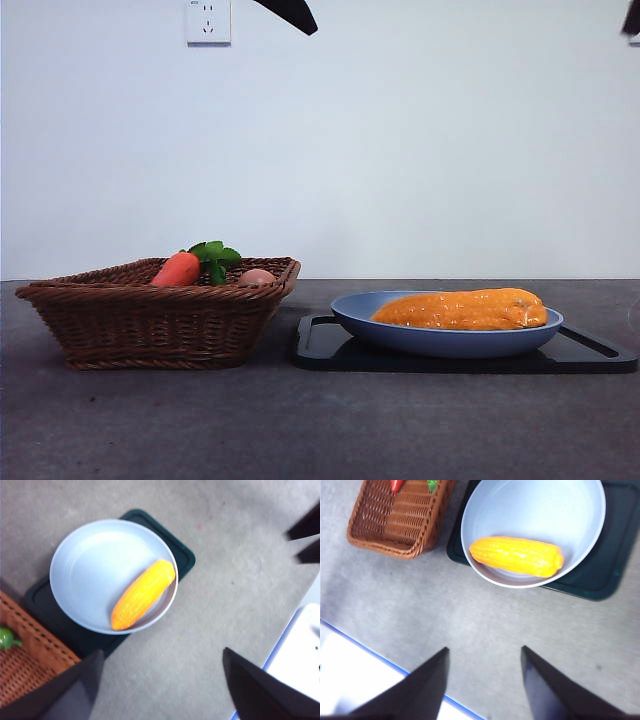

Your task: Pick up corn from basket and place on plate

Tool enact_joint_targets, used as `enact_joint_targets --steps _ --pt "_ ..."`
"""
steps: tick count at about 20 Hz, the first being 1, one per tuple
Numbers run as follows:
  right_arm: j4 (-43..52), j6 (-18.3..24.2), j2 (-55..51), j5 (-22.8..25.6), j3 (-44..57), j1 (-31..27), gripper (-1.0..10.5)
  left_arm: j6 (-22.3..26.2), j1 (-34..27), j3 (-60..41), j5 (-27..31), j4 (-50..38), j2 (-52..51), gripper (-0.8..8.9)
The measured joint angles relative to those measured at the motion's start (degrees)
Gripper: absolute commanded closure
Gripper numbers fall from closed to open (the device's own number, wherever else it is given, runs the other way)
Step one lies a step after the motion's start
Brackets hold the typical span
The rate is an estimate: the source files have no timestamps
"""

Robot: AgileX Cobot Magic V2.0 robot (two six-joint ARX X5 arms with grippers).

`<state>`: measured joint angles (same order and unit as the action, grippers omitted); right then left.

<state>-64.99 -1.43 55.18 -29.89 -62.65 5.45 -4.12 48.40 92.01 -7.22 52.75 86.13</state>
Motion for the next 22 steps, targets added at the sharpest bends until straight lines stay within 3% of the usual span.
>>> enact_joint_targets --steps 3,5,14,22 --pt "-3.54 1.38 -2.97 1.40 0.00 1.51 9.2 0.11 0.00 0.00 0.00 1.57 0.00 7.37" --pt "-5.55 3.26 -3.58 1.42 0.00 2.32 9.4 0.11 0.00 0.00 0.00 2.40 0.00 8.08" --pt "-3.17 4.83 -3.69 1.42 0.00 3.67 9.4 0.11 0.00 0.00 0.00 2.58 0.00 8.07" --pt "1.55 4.83 -3.69 1.44 0.00 3.65 9.4 0.11 0.00 0.00 0.00 -3.32 0.00 8.07"
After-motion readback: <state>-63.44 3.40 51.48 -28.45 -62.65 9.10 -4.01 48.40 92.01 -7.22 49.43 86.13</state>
